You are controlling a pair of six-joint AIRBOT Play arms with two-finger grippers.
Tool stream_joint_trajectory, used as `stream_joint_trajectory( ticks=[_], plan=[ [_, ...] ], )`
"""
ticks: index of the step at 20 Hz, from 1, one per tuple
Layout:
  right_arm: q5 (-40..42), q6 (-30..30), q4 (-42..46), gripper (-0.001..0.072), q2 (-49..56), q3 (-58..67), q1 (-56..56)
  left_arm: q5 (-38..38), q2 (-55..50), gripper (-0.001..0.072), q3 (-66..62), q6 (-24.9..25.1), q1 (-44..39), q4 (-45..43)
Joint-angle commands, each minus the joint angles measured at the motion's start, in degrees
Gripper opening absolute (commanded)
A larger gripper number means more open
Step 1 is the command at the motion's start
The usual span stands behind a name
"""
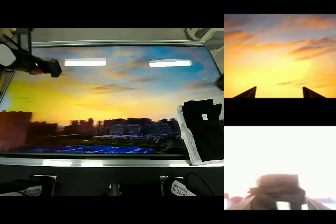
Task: Fold the shirts.
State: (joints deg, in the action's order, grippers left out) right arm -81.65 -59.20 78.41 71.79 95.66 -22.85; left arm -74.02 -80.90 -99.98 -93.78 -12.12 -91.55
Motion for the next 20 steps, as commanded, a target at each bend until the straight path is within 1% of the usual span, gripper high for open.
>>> stream_joint_trajectory(
  ticks=[1,3,4,20],
  plan=[
    [-6.5,-4.5,1.7,0.0712,2.8,-7.7,16.0,-11.6,-1.4,0.0706,6.1,-3.2,-1.3,-4.0],
    [-7.1,-4.2,2.5,0.071,3.5,-11.8,20.3,-8.9,1.7,0.0706,12.0,-3.1,-1.5,-4.0],
    [-6.5,-4.2,3.5,0.0706,3.5,-12.6,21.5,-8.1,2.6,0.0706,12.9,-3.1,-1.5,-4.0],
    [-6.5,-4.2,3.9,0.0702,3.5,-12.6,22.4,-8.0,2.3,0.0706,12.7,-3.1,-1.5,-4.0]
  ],
)
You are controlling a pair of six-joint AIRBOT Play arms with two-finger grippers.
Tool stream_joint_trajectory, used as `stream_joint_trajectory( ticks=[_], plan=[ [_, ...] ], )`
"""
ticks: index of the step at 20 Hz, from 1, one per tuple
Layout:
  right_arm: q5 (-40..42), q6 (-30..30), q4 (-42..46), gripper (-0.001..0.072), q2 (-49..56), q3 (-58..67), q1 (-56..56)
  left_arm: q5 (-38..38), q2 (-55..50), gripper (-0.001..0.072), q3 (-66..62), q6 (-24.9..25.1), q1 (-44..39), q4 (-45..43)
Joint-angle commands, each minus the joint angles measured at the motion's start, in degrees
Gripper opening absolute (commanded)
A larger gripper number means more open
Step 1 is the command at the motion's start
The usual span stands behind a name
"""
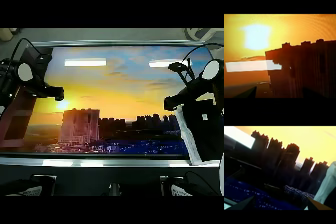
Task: Fold the shirts.
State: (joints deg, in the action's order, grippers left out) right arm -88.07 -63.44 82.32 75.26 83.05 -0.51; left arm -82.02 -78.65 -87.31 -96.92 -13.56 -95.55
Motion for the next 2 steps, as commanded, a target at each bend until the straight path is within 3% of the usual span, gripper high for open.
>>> stream_joint_trajectory(
  ticks=[1,2],
  plan=[
    [0.0,0.0,0.0,0.0702,0.0,0.0,0.0,0.0,0.0,0.0706,0.0,0.0,0.0,0.0],
    [0.0,0.0,0.0,0.0702,0.0,0.0,0.0,0.0,0.0,0.0706,0.0,0.0,0.0,0.0]
  ],
)
